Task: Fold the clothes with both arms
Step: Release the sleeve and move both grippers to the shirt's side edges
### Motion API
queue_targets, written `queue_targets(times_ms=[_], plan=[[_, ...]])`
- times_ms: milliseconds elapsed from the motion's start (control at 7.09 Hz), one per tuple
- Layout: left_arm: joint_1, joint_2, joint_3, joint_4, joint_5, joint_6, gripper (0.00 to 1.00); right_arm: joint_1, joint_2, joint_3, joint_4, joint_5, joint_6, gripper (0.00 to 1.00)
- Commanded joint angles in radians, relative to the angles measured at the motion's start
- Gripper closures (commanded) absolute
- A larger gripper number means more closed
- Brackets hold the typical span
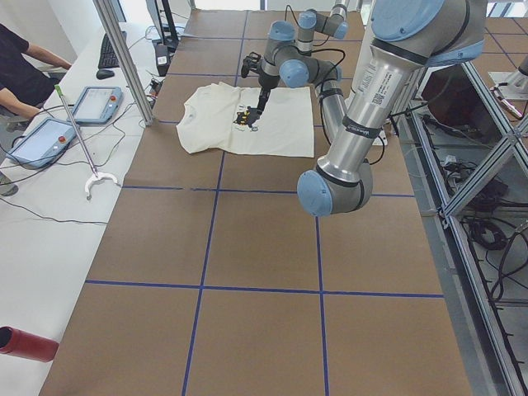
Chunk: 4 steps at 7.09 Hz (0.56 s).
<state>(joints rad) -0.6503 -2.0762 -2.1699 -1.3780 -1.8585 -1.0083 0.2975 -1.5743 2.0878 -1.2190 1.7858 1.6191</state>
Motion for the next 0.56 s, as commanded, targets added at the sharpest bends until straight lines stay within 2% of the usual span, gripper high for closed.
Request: queue_targets(times_ms=[0, 423], plan=[[0.035, 0.047, -0.007, -0.006, -0.002, -0.022, 0.00, -0.037, 0.007, -0.032, -0.002, -0.020, 0.018, 0.00], [0.052, 0.037, -0.031, -0.007, -0.004, -0.047, 0.00, -0.064, -0.003, -0.063, -0.002, -0.039, 0.018, 0.00]])
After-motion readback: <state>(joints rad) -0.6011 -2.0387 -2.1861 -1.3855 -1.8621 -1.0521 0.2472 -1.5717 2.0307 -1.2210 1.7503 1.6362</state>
